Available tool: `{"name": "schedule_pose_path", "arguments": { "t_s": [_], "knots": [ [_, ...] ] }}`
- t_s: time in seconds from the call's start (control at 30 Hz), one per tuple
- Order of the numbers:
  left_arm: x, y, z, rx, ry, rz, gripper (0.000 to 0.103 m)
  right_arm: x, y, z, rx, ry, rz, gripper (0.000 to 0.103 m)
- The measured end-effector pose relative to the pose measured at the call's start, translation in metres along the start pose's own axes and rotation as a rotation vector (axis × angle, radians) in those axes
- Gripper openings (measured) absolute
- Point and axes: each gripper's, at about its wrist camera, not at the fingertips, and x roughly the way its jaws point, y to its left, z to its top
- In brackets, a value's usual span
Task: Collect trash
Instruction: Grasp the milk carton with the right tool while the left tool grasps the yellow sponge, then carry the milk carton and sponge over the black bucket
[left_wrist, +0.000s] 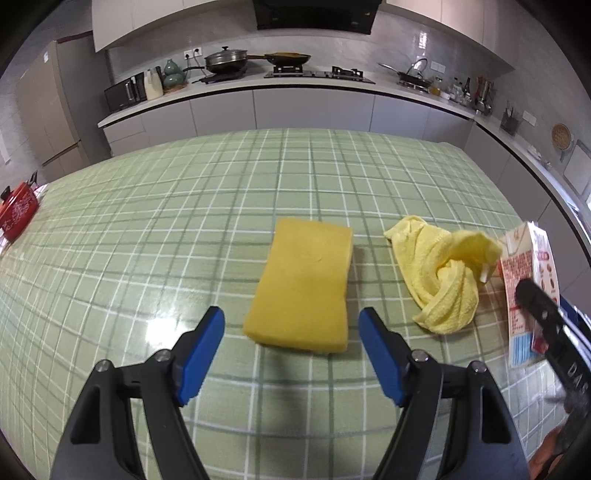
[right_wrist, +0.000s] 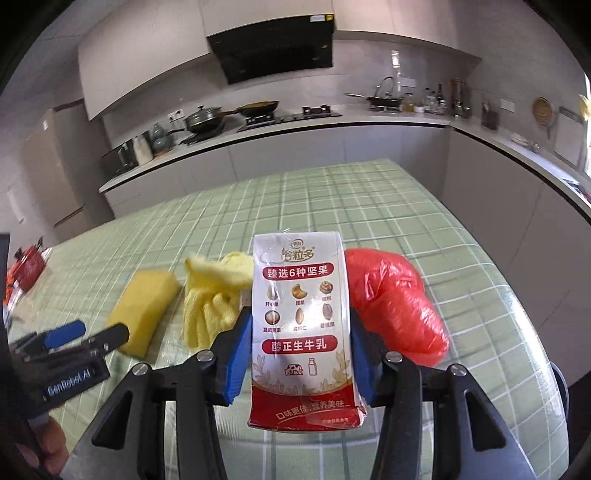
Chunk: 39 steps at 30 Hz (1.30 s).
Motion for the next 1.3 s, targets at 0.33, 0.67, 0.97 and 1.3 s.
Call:
{"name": "schedule_pose_path", "arguments": {
  "t_s": [0.33,0.67,0.97,1.3],
  "knots": [
    [0.029,-0.008,0.005,0.024,0.042,-0.020,0.076,0.015,0.010,0.016,-0.003,-0.015,-0.022,0.050],
    [0.032,-0.004,-0.002,0.008,0.012,-0.056,0.056,0.023,0.010,0.019,-0.003,-0.016,-0.026,0.050],
    [0.003,0.007,-0.014,-0.018,-0.039,-0.058,0.049,0.018,0.006,0.021,0.006,-0.019,-0.010,0.050],
    [-0.053,-0.003,-0.029,-0.030,-0.107,-0.065,0.049,-0.018,-0.010,0.017,-0.012,-0.045,0.041,0.050]
  ]
}}
